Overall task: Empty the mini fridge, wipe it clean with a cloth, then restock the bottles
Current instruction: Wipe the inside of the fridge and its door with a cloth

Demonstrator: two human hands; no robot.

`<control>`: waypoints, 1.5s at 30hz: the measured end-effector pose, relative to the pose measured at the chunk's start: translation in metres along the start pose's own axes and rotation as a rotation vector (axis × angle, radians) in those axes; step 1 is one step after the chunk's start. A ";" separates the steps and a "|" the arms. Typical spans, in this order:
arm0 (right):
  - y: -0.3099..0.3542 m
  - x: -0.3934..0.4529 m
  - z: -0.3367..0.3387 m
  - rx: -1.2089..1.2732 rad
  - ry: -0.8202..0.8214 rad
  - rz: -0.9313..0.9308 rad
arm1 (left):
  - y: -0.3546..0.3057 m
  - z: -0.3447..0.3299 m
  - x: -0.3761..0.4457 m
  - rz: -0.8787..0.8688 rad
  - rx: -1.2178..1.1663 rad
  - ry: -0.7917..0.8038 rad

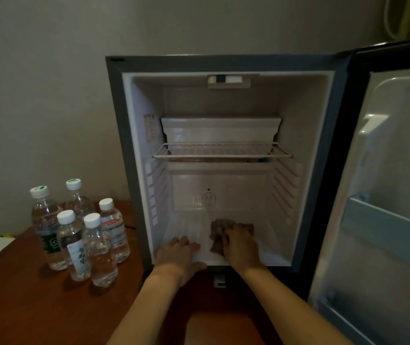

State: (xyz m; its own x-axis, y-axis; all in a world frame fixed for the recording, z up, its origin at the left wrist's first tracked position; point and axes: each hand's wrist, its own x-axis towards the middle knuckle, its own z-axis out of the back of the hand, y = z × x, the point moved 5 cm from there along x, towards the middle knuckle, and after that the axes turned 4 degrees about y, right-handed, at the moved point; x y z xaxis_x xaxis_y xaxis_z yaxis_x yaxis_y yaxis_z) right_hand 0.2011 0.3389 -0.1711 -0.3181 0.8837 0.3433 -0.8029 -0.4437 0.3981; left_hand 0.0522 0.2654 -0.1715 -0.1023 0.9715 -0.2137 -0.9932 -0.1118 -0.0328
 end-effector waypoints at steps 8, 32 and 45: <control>-0.001 -0.059 -0.001 -0.030 -0.083 0.086 | -0.003 -0.003 -0.005 0.033 0.027 -0.007; -0.016 0.090 -0.023 -0.085 0.082 -0.173 | 0.005 -0.007 0.010 -0.019 0.019 -0.033; 0.011 -0.034 -0.008 -0.062 0.110 -0.015 | -0.001 -0.004 -0.002 0.002 0.000 -0.042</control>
State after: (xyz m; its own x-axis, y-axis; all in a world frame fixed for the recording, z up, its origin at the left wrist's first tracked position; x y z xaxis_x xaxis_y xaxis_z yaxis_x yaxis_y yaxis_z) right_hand 0.1989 0.3054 -0.1855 -0.3562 0.9029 0.2408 -0.8366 -0.4229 0.3482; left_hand 0.0538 0.2626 -0.1747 -0.1067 0.9791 -0.1729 -0.9930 -0.1139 -0.0320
